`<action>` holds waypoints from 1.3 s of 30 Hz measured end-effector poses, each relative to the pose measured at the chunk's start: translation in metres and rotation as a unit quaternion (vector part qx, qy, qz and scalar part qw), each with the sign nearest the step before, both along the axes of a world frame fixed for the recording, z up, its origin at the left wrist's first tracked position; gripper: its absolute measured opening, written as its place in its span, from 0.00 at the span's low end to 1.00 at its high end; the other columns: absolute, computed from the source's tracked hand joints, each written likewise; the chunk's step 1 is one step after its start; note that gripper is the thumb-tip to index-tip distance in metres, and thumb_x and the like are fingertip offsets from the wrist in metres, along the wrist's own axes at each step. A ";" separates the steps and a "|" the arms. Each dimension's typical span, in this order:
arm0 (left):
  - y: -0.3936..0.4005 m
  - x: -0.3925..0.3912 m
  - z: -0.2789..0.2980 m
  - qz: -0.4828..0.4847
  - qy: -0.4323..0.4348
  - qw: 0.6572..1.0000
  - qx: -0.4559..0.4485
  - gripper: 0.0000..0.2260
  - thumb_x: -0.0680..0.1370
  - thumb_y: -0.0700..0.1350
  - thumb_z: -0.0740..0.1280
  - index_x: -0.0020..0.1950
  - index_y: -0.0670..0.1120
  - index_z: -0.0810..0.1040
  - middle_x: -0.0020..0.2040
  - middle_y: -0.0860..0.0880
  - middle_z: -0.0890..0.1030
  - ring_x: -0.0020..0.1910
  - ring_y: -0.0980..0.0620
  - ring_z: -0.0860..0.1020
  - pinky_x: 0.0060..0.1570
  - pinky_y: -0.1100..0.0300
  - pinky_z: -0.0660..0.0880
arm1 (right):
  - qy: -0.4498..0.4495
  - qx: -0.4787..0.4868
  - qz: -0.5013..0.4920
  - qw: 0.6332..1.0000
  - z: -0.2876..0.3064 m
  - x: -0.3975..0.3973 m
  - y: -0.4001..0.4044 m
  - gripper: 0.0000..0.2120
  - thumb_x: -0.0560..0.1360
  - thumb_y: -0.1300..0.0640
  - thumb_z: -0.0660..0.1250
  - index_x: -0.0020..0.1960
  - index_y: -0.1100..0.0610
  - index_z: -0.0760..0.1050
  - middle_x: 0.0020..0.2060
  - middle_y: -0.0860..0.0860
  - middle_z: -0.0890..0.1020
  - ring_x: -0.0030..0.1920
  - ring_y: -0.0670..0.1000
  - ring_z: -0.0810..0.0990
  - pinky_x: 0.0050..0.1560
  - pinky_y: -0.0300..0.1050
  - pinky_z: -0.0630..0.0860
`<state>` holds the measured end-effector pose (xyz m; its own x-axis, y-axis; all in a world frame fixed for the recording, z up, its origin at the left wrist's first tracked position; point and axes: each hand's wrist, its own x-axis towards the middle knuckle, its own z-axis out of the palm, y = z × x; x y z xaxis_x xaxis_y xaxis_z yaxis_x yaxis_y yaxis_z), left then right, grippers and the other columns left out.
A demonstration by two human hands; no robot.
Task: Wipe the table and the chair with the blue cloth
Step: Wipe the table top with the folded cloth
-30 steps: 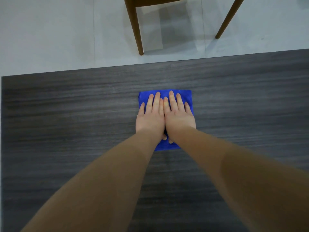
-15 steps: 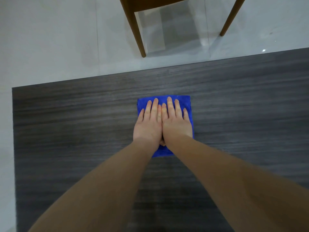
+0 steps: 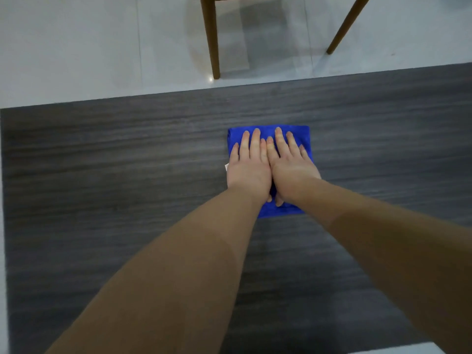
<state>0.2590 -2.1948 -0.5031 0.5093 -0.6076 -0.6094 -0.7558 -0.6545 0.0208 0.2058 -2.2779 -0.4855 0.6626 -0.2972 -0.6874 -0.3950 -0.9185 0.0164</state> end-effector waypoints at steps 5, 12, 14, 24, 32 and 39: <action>0.048 0.024 -0.001 -0.007 0.002 1.000 -0.011 0.60 0.68 0.62 0.75 0.79 0.42 0.34 0.79 0.42 0.34 0.78 0.42 0.35 0.77 0.47 0.42 | -0.001 -0.007 -0.001 1.000 -0.003 0.022 0.046 0.69 0.59 0.51 0.83 0.78 0.58 0.33 0.76 0.56 0.32 0.77 0.59 0.36 0.77 0.57 0.46; 0.116 0.052 -0.005 0.012 0.011 0.999 -0.044 0.61 0.66 0.65 0.75 0.80 0.43 0.35 0.79 0.44 0.34 0.78 0.44 0.35 0.77 0.48 0.42 | -0.005 -0.008 0.016 1.000 -0.001 0.053 0.109 0.69 0.59 0.50 0.83 0.78 0.58 0.33 0.77 0.57 0.33 0.77 0.59 0.36 0.77 0.57 0.47; 0.134 0.059 -0.006 0.027 0.019 0.998 -0.047 0.62 0.65 0.66 0.75 0.80 0.43 0.36 0.79 0.45 0.34 0.78 0.45 0.35 0.77 0.49 0.41 | -0.002 -0.002 0.020 1.000 0.003 0.060 0.124 0.66 0.62 0.50 0.81 0.78 0.59 0.33 0.76 0.57 0.32 0.77 0.59 0.35 0.77 0.57 0.46; 0.131 0.062 -0.001 0.034 0.024 0.999 -0.003 0.60 0.68 0.64 0.74 0.79 0.42 0.33 0.78 0.43 0.31 0.77 0.43 0.33 0.77 0.47 0.41 | 0.007 0.036 0.013 0.999 0.015 0.064 0.125 0.61 0.67 0.47 0.76 0.78 0.57 0.31 0.76 0.55 0.31 0.77 0.58 0.32 0.77 0.57 0.44; 0.128 0.062 0.006 0.032 0.022 0.999 0.011 0.52 0.75 0.56 0.70 0.78 0.42 0.32 0.78 0.43 0.31 0.77 0.43 0.33 0.77 0.47 0.43 | 0.004 0.052 0.008 0.999 0.019 0.064 0.121 0.58 0.70 0.46 0.72 0.77 0.57 0.30 0.76 0.55 0.30 0.76 0.57 0.31 0.77 0.57 0.43; 0.129 0.063 0.002 0.034 0.029 0.999 -0.004 0.58 0.70 0.60 0.74 0.79 0.42 0.33 0.78 0.43 0.31 0.77 0.43 0.32 0.77 0.46 0.41 | 0.012 0.040 0.004 0.999 0.020 0.065 0.125 0.61 0.67 0.48 0.76 0.78 0.57 0.31 0.76 0.55 0.31 0.77 0.57 0.32 0.77 0.57 0.44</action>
